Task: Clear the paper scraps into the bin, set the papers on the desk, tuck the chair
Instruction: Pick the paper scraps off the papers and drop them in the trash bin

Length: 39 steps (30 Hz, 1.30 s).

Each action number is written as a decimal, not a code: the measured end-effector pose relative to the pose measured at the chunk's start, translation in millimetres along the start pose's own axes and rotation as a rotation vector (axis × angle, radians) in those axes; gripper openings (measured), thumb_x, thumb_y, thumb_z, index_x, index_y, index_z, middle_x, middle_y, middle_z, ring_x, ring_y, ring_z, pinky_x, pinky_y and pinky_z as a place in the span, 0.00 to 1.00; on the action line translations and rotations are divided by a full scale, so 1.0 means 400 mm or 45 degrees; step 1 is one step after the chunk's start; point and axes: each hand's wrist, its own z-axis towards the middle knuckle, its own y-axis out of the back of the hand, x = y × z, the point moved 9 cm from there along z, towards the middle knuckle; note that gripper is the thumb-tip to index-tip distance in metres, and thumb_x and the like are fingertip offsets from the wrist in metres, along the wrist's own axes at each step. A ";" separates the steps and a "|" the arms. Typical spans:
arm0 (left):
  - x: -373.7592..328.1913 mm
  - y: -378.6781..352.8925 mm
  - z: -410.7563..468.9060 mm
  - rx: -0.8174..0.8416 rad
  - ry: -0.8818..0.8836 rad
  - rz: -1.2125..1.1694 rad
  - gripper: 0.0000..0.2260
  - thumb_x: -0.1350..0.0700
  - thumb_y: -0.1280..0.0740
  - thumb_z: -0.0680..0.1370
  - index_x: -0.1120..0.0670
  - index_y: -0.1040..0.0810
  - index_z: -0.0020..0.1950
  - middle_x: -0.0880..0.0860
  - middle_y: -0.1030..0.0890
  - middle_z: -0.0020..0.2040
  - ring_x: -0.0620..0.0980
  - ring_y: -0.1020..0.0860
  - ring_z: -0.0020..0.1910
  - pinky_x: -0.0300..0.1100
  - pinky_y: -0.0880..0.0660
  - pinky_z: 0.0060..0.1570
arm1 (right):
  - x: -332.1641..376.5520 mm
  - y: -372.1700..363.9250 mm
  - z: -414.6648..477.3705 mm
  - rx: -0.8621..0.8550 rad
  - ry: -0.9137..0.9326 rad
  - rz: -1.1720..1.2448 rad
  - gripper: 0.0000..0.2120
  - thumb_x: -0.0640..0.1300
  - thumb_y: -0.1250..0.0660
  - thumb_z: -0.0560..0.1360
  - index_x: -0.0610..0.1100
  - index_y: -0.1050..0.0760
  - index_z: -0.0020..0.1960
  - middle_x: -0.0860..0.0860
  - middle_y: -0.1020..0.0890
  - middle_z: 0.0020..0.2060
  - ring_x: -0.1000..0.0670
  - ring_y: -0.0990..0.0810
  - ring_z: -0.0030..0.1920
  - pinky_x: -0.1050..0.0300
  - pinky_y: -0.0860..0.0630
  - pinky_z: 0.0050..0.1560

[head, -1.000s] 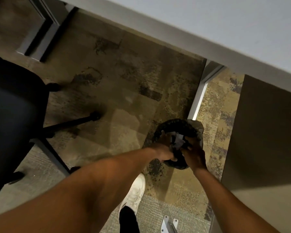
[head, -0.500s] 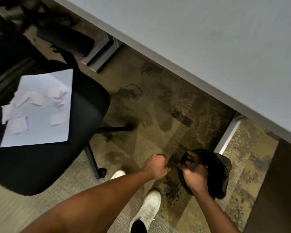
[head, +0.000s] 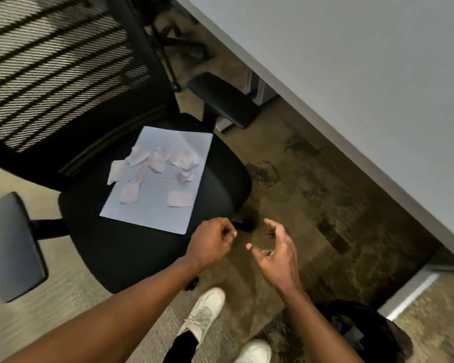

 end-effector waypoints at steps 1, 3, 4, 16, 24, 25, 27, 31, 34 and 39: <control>0.025 0.050 0.008 -0.072 0.001 -0.007 0.01 0.52 0.28 0.79 0.47 0.17 0.47 0.43 0.15 0.44 0.42 0.18 0.43 0.46 0.20 0.47 | 0.034 -0.024 0.023 0.029 0.051 0.002 0.34 0.45 0.19 0.71 0.48 0.28 0.74 0.51 0.23 0.65 0.67 0.25 0.59 0.76 0.25 0.46; 0.078 0.150 0.018 -0.237 0.019 0.012 0.02 0.51 0.29 0.79 0.45 0.19 0.47 0.43 0.18 0.44 0.42 0.20 0.43 0.44 0.23 0.45 | 0.096 -0.074 0.065 0.081 0.133 -0.030 0.35 0.47 0.19 0.71 0.50 0.29 0.74 0.53 0.26 0.66 0.60 0.24 0.62 0.75 0.23 0.44; 0.102 0.196 0.020 -0.334 0.030 0.033 0.02 0.50 0.29 0.80 0.46 0.20 0.47 0.44 0.18 0.45 0.44 0.21 0.45 0.45 0.23 0.47 | 0.122 -0.095 0.082 0.100 0.173 -0.059 0.36 0.50 0.19 0.70 0.51 0.30 0.75 0.54 0.27 0.66 0.56 0.23 0.63 0.73 0.22 0.46; 0.472 0.469 0.078 -0.491 0.589 0.250 0.61 0.22 0.28 0.63 0.56 0.47 0.83 0.61 0.48 0.85 0.63 0.50 0.85 0.63 0.47 0.81 | 0.400 -0.375 0.220 0.389 0.517 -0.640 0.57 0.67 0.23 0.68 0.56 0.52 0.85 0.44 0.51 0.84 0.40 0.49 0.84 0.39 0.35 0.79; 0.574 0.516 0.208 -0.360 0.584 0.145 0.74 0.16 0.29 0.50 0.50 0.56 0.85 0.61 0.55 0.86 0.67 0.50 0.85 0.66 0.46 0.80 | 0.448 -0.502 0.345 0.470 0.590 -0.930 0.68 0.67 0.18 0.63 0.60 0.65 0.84 0.41 0.66 0.84 0.36 0.65 0.84 0.35 0.52 0.82; 0.573 0.517 0.221 -0.348 0.555 0.153 0.74 0.16 0.29 0.50 0.49 0.57 0.85 0.61 0.55 0.86 0.67 0.49 0.85 0.66 0.44 0.80 | 0.447 -0.515 0.358 0.480 0.595 -0.962 0.69 0.68 0.18 0.62 0.60 0.66 0.84 0.41 0.67 0.84 0.35 0.66 0.84 0.35 0.53 0.82; 0.566 0.516 0.242 -0.339 0.487 0.182 0.75 0.16 0.30 0.49 0.49 0.58 0.85 0.61 0.55 0.86 0.66 0.48 0.84 0.66 0.42 0.79 | 0.440 -0.531 0.385 0.488 0.592 -1.002 0.70 0.70 0.19 0.61 0.62 0.66 0.83 0.40 0.68 0.83 0.34 0.67 0.84 0.34 0.54 0.82; 0.542 0.506 0.276 -0.295 0.294 0.235 0.71 0.18 0.29 0.55 0.50 0.59 0.86 0.60 0.57 0.86 0.65 0.49 0.85 0.67 0.41 0.79 | 0.437 -0.552 0.433 0.481 0.602 -1.072 0.69 0.75 0.21 0.59 0.65 0.67 0.82 0.41 0.69 0.83 0.34 0.67 0.84 0.34 0.54 0.82; 0.523 0.501 0.290 -0.265 0.158 0.309 0.67 0.21 0.27 0.61 0.48 0.60 0.86 0.57 0.61 0.87 0.62 0.52 0.86 0.65 0.42 0.80 | 0.455 -0.563 0.459 0.464 0.632 -1.091 0.71 0.74 0.20 0.57 0.64 0.66 0.83 0.43 0.67 0.84 0.33 0.59 0.84 0.33 0.47 0.81; 0.490 0.495 0.319 -0.166 -0.043 0.497 0.58 0.22 0.31 0.66 0.39 0.60 0.85 0.50 0.63 0.87 0.60 0.50 0.85 0.66 0.40 0.78 | 0.487 -0.584 0.494 0.462 0.689 -1.156 0.69 0.72 0.19 0.58 0.62 0.62 0.84 0.44 0.61 0.85 0.35 0.42 0.79 0.39 0.32 0.74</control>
